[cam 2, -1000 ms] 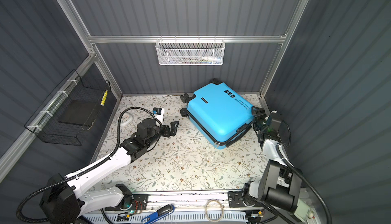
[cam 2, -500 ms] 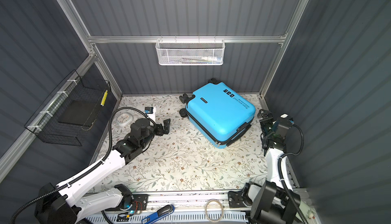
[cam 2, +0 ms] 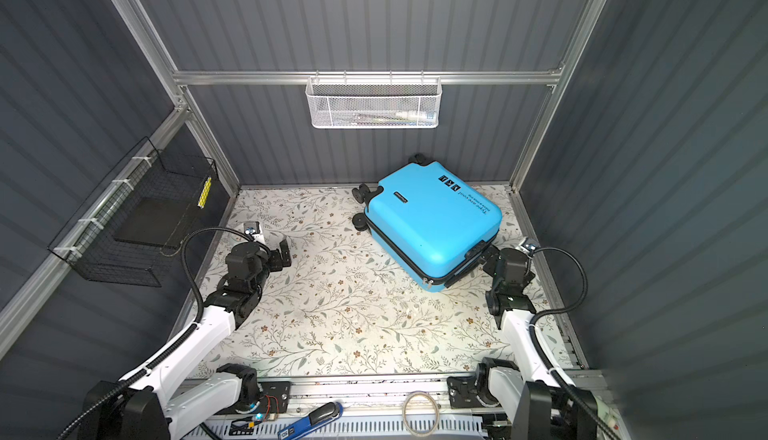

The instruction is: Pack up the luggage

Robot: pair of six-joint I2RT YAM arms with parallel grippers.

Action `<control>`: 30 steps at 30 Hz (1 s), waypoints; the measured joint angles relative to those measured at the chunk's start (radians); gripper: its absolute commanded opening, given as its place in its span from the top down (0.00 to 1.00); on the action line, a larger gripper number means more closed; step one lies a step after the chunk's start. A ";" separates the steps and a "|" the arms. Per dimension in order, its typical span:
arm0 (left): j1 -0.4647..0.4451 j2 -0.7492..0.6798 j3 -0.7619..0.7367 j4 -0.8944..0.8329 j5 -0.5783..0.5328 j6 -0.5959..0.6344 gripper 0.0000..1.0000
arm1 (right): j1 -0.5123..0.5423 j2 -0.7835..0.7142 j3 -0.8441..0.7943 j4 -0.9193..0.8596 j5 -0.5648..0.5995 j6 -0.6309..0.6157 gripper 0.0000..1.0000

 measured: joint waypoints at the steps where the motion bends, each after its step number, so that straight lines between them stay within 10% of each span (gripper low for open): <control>1: 0.010 0.008 -0.016 0.022 0.000 0.008 0.00 | 0.012 0.019 -0.013 0.048 0.008 -0.027 0.01; 17: 0.130 0.274 -0.147 0.365 0.108 0.022 0.00 | 0.137 0.442 -0.212 0.848 -0.047 -0.335 0.01; 30: 0.130 0.497 -0.187 0.682 0.171 0.065 0.00 | 0.127 0.454 -0.192 0.844 -0.054 -0.348 0.01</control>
